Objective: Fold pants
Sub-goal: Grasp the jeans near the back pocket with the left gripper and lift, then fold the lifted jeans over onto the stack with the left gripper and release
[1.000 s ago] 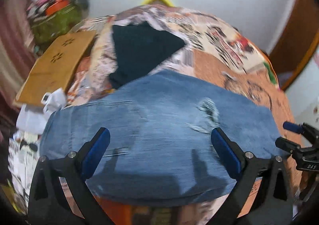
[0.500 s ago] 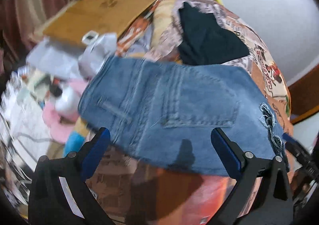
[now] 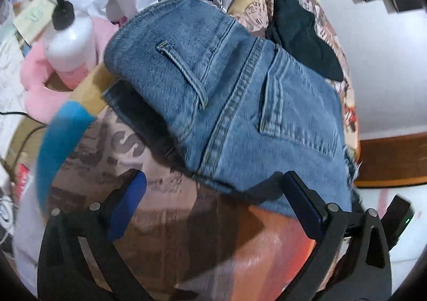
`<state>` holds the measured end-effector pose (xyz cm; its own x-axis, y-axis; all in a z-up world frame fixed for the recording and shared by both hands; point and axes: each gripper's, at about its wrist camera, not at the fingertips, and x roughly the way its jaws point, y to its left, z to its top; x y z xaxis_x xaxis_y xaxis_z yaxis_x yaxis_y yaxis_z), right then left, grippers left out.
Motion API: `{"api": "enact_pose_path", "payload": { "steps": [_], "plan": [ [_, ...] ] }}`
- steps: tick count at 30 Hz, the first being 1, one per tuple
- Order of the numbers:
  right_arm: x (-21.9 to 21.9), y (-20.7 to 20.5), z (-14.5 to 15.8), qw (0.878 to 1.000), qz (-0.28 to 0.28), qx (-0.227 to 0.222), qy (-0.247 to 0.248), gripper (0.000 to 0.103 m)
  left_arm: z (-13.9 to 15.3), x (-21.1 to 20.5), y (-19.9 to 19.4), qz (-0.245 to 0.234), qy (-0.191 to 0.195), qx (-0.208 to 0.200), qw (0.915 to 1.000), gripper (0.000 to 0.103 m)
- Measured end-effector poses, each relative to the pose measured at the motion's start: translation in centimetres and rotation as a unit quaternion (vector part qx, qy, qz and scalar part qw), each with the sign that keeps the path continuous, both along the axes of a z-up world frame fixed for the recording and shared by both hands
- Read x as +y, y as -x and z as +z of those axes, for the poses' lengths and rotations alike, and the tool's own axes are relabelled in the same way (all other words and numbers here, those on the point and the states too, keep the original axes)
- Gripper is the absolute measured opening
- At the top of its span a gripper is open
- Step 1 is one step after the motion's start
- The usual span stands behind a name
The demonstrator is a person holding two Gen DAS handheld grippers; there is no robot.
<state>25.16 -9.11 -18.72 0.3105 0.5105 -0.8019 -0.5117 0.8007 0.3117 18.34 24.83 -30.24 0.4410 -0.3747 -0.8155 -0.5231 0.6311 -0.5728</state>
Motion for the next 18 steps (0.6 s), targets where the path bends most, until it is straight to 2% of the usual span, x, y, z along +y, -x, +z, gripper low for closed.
{"api": "enact_pose_path", "payload": {
  "steps": [2, 9, 12, 14, 17, 18],
  "plan": [
    [0.1, 0.0, 0.0, 1.000, 0.003, -0.002, 0.005, 0.075, -0.6, 0.3, -0.4, -0.003, 0.017, -0.004, 0.9999, 0.103],
    [0.2, -0.1, -0.1, 1.000, 0.002, -0.001, 0.008, 0.076, -1.3, 0.6, -1.8, -0.012, 0.027, -0.020, 0.9994, 0.099],
    [0.3, 0.0, -0.1, 1.000, 0.001, -0.002, 0.011, 0.076, -1.5, 1.2, -2.1, -0.002, 0.006, -0.018, 0.9998, 0.084],
    [0.2, 0.0, -0.1, 1.000, 0.001, -0.002, 0.012, 0.076, -1.4, 1.5, -2.1, 0.003, -0.011, -0.018, 0.9998, 0.067],
    [0.3, 0.0, -0.1, 1.000, -0.001, -0.003, 0.013, 0.076, -1.2, 1.9, -1.8, 0.013, -0.042, -0.016, 0.9989, 0.046],
    [0.3, 0.0, -0.1, 1.000, -0.001, -0.004, 0.013, 0.076, -0.9, 2.0, -1.7, 0.019, -0.052, -0.016, 0.9984, 0.043]
  ]
}}
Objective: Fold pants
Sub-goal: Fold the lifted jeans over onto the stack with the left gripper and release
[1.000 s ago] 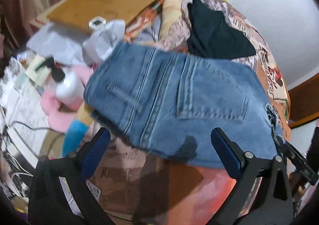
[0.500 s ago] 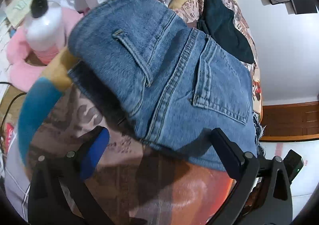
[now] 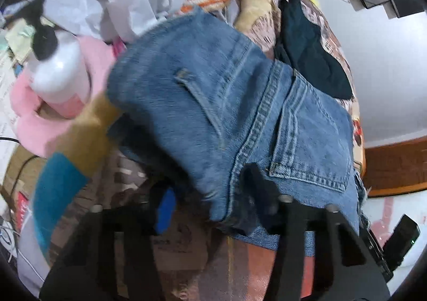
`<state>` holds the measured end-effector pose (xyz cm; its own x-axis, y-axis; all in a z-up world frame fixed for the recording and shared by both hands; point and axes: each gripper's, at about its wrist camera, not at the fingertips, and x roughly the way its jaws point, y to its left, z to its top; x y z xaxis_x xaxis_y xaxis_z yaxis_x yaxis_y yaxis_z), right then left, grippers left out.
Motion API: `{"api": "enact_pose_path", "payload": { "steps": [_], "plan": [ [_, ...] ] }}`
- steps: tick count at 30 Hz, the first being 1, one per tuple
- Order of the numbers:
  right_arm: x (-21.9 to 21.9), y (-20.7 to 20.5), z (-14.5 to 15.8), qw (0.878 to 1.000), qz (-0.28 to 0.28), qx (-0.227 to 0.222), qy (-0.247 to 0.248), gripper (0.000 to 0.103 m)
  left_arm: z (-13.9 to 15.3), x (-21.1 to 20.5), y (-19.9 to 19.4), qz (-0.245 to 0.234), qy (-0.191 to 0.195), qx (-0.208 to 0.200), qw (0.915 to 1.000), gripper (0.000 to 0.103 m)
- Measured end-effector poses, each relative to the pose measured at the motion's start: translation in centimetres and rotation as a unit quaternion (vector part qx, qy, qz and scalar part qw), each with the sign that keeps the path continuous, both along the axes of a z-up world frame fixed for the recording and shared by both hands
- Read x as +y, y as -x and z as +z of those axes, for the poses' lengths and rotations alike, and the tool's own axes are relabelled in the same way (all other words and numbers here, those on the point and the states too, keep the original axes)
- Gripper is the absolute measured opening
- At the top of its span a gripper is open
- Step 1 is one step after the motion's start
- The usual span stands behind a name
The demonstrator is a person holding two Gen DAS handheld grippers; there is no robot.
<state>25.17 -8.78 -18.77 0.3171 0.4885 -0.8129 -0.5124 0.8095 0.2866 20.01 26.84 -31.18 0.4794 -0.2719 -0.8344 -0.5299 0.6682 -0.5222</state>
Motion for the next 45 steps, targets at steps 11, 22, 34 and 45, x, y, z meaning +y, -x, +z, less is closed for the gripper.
{"api": "enact_pose_path", "payload": {
  "steps": [11, 22, 34, 45],
  "plan": [
    [-2.9, 0.1, 1.6, 0.999, -0.022, 0.026, -0.039, 0.073, 14.0, -3.2, -0.4, -0.013, -0.242, -0.128, 0.9616, 0.023],
    [-9.0, 1.7, 1.5, 0.998, -0.063, 0.012, 0.005, 0.073, 24.5, -11.3, -1.3, -0.060, -0.380, -0.224, 0.8955, 0.021],
    [-10.4, 2.0, -0.6, 0.999, -0.044, 0.021, -0.017, 0.076, 29.0, -24.2, -4.4, -0.145, -0.396, -0.297, 0.8569, 0.018],
    [-11.3, 2.3, -0.2, 0.998, -0.047, 0.021, -0.043, 0.075, 26.9, -33.9, -8.3, -0.253, -0.333, -0.295, 0.8588, 0.016]
  ]
}}
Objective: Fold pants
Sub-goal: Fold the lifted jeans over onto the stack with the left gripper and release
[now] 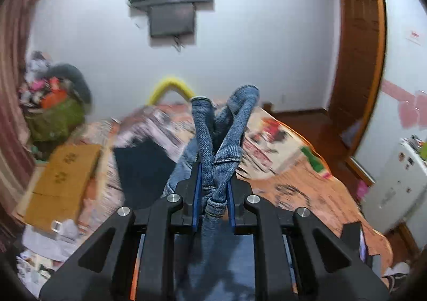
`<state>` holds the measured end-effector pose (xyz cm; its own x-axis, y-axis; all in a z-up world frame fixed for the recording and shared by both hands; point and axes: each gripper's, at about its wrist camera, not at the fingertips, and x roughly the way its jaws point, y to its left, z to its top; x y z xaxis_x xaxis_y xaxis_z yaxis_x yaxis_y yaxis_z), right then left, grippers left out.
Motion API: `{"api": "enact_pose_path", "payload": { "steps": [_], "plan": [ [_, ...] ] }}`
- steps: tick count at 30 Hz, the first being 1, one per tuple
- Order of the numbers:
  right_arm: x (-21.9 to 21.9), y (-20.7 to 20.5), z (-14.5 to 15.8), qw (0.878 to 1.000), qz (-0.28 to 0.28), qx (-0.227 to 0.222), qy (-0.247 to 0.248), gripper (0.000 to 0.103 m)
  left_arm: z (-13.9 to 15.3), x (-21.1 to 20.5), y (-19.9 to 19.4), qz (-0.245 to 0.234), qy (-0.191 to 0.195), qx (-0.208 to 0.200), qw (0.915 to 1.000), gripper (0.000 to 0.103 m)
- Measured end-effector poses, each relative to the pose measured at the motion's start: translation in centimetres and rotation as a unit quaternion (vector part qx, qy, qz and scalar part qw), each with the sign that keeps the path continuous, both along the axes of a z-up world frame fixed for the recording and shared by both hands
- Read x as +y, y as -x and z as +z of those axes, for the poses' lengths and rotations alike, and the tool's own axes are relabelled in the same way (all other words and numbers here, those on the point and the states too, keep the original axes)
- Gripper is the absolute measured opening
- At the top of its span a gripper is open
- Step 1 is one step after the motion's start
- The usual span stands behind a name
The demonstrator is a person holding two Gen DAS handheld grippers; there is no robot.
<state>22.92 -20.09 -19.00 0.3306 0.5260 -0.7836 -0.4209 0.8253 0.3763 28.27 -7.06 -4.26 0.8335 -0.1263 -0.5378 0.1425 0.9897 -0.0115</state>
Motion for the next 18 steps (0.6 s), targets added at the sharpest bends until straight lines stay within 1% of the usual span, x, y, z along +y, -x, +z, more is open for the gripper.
{"api": "enact_pose_path", "payload": {
  "steps": [3, 5, 8, 10, 12, 13, 15, 16, 17, 18],
  "plan": [
    [-0.8, 0.3, 0.2, 1.000, -0.003, 0.003, -0.004, 0.074, -1.8, -1.8, -0.9, -0.026, 0.008, 0.035, 0.9990, 0.015],
    [-1.2, 0.6, 0.2, 1.000, -0.004, 0.005, -0.007, 0.073, -3.1, -3.0, -1.2, -0.045, 0.003, 0.057, 0.9973, 0.015],
    [-1.8, 0.8, 0.2, 1.000, -0.006, 0.006, -0.006, 0.073, -4.3, -4.5, -1.3, -0.066, -0.001, 0.086, 0.9940, 0.016],
    [-2.2, 0.9, 0.2, 1.000, -0.009, 0.007, -0.006, 0.073, -4.8, -5.4, -1.6, -0.085, -0.001, 0.120, 0.9891, 0.017],
    [-2.5, 1.0, 0.2, 1.000, -0.012, 0.009, -0.009, 0.073, -5.3, -5.7, -1.7, -0.095, -0.005, 0.144, 0.9850, 0.023],
    [-2.6, 1.1, 0.2, 1.000, -0.014, 0.010, -0.010, 0.073, -5.6, -6.0, -1.8, -0.100, -0.006, 0.162, 0.9816, 0.028],
    [-2.8, 1.2, 0.2, 1.000, -0.018, 0.014, -0.010, 0.073, -5.8, -6.0, -1.8, -0.103, 0.006, 0.183, 0.9777, 0.045],
    [-2.8, 1.2, 0.2, 1.000, -0.019, 0.015, -0.010, 0.073, -5.9, -5.6, -1.8, -0.101, 0.025, 0.191, 0.9760, 0.064],
    [-2.9, 1.3, 0.2, 1.000, -0.021, 0.017, -0.010, 0.073, -5.8, -5.0, -1.9, -0.101, 0.045, 0.189, 0.9757, 0.082],
    [-3.0, 1.3, 0.2, 1.000, -0.021, 0.019, -0.011, 0.073, -5.5, -4.5, -1.8, -0.097, 0.066, 0.181, 0.9763, 0.088]
  ]
}}
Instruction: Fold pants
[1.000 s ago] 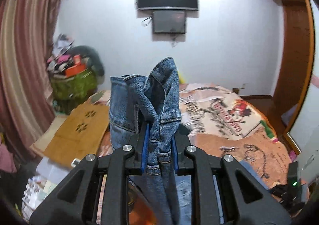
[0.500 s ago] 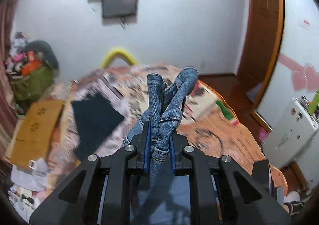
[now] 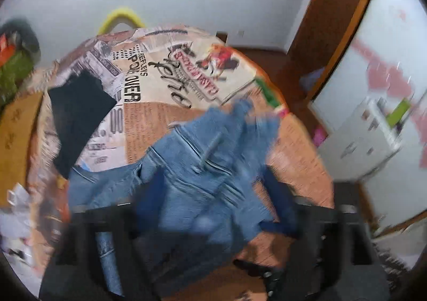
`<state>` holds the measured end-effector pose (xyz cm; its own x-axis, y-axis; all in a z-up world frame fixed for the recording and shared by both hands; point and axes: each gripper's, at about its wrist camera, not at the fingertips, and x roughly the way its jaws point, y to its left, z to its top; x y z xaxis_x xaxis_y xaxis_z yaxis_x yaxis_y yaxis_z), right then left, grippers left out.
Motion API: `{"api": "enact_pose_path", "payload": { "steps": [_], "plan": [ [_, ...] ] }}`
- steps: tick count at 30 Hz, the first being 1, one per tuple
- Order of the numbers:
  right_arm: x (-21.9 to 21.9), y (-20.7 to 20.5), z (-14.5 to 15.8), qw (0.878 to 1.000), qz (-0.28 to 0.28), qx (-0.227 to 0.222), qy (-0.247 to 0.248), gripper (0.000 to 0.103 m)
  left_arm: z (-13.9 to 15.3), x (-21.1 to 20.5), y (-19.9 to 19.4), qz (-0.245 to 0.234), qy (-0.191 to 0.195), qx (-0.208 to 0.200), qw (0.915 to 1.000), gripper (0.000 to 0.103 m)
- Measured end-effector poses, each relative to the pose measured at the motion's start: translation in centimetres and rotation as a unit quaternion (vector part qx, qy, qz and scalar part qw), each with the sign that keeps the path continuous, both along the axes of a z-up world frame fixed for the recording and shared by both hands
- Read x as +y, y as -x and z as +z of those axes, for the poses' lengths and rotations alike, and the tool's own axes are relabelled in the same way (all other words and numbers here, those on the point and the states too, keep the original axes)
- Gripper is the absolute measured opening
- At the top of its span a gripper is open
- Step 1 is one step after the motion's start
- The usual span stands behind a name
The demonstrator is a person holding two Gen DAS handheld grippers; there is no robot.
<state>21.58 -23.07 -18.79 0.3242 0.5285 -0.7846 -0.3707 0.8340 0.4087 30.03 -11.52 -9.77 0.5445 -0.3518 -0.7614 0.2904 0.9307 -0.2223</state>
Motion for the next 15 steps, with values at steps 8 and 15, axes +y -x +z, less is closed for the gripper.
{"api": "enact_pose_path", "payload": {
  "steps": [8, 15],
  "plan": [
    [0.0, 0.0, -0.5, 1.000, -0.004, 0.015, 0.004, 0.073, 1.4, 4.6, -0.7, 0.083, -0.028, -0.046, 0.9951, 0.096],
    [1.4, -0.3, -0.9, 1.000, 0.007, 0.025, 0.014, 0.076, -2.9, 9.9, -4.1, 0.132, -0.155, -0.037, 0.9783, 0.097]
  ]
}}
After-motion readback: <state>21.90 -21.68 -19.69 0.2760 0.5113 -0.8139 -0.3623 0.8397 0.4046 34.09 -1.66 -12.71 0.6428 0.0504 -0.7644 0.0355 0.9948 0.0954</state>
